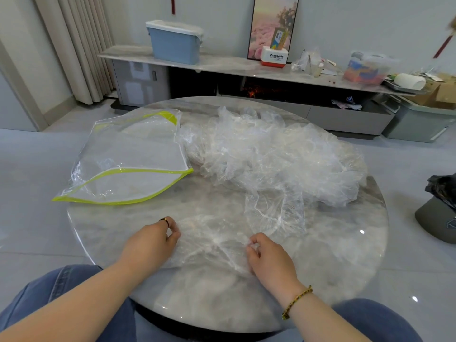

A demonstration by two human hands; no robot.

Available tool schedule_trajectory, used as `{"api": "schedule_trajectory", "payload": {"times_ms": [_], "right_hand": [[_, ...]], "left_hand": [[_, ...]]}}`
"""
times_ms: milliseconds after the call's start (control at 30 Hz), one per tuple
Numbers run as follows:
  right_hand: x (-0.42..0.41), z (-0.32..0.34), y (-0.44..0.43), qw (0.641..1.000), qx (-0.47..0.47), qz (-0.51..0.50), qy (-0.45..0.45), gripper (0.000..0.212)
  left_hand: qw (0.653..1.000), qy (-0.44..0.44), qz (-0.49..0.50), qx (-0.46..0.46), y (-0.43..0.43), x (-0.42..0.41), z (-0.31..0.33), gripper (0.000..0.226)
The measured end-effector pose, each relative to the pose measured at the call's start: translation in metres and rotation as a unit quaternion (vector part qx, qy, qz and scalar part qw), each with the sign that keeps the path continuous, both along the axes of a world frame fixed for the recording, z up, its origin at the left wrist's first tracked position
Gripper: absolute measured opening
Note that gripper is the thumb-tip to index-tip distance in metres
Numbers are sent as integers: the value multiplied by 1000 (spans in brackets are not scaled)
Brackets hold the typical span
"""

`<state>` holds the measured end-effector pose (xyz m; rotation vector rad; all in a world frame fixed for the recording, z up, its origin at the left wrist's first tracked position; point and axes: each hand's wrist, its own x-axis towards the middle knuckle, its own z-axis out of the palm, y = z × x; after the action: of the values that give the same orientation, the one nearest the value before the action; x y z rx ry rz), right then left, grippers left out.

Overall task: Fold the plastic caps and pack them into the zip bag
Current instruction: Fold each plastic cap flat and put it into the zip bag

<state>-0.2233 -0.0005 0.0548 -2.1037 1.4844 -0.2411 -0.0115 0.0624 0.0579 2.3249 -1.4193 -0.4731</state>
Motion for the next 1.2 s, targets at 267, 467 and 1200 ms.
{"api": "schedule_trajectory", "payload": {"times_ms": [267, 467, 1200], "right_hand": [[15, 3, 1, 943, -331, 37, 6, 34], [42, -11, 7, 949, -278, 138, 53, 44], [21, -28, 13, 936, -319, 138, 50, 40]], "left_hand": [[930, -250, -119, -241, 3, -12, 4, 38], [941, -243, -231, -48, -11, -36, -21, 80], [985, -57, -147, -66, -9, -28, -22, 110]]}}
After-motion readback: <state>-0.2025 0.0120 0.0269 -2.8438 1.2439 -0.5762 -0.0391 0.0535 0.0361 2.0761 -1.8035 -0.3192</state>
